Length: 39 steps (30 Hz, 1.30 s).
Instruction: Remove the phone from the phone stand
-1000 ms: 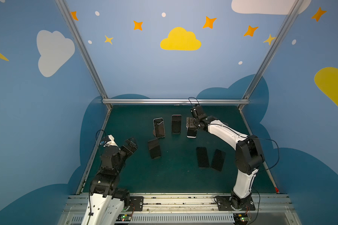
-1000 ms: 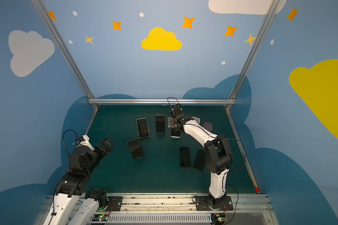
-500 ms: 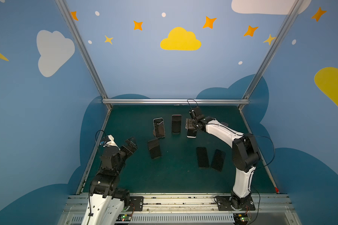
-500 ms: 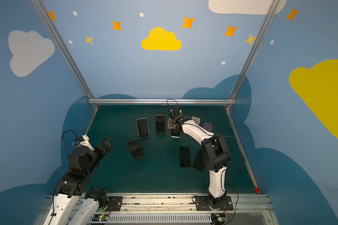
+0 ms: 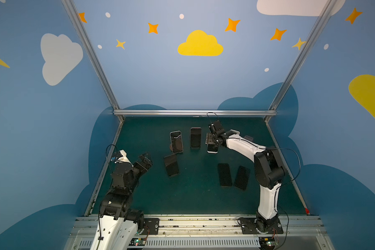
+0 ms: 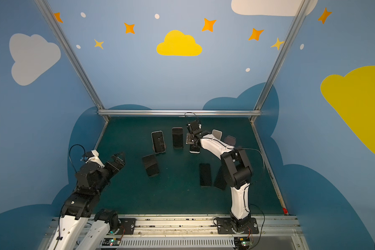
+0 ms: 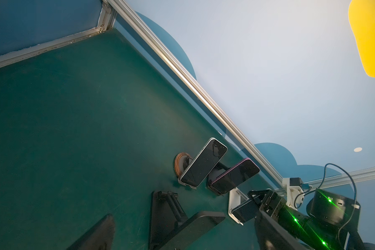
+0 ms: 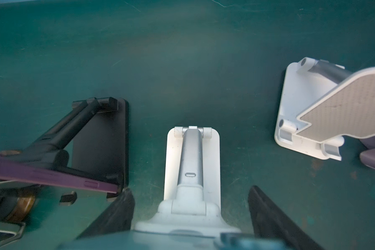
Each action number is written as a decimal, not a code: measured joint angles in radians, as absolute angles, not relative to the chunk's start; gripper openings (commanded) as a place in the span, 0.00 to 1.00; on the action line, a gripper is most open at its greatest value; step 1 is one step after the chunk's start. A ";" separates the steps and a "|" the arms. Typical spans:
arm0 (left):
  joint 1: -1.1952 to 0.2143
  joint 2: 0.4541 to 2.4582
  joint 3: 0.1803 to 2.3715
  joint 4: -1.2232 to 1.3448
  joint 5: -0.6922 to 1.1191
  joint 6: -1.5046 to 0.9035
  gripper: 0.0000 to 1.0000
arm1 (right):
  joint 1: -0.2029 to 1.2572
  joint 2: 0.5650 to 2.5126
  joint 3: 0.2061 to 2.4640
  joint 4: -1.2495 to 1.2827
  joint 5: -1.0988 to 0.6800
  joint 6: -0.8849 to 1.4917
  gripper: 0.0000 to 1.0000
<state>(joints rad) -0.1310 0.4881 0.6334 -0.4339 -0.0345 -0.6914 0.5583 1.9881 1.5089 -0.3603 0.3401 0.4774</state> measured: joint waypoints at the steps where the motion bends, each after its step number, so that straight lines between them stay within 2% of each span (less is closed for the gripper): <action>1: -0.131 0.488 0.633 -0.434 -0.035 -0.691 1.00 | 0.558 1.988 1.508 -0.358 0.340 0.479 0.79; 13: -0.131 0.488 0.633 -0.434 -0.035 -0.691 1.00 | 0.559 1.980 1.479 -0.316 0.355 0.481 0.73; 39: -0.131 0.488 0.633 -0.434 -0.035 -0.691 1.00 | 0.565 1.899 1.457 -0.377 0.320 0.470 0.72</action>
<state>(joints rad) -0.1310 0.4877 0.6334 -0.4343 -0.0349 -0.6910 0.5652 1.8988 1.4574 -0.3775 0.3199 0.4702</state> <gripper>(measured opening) 0.997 0.736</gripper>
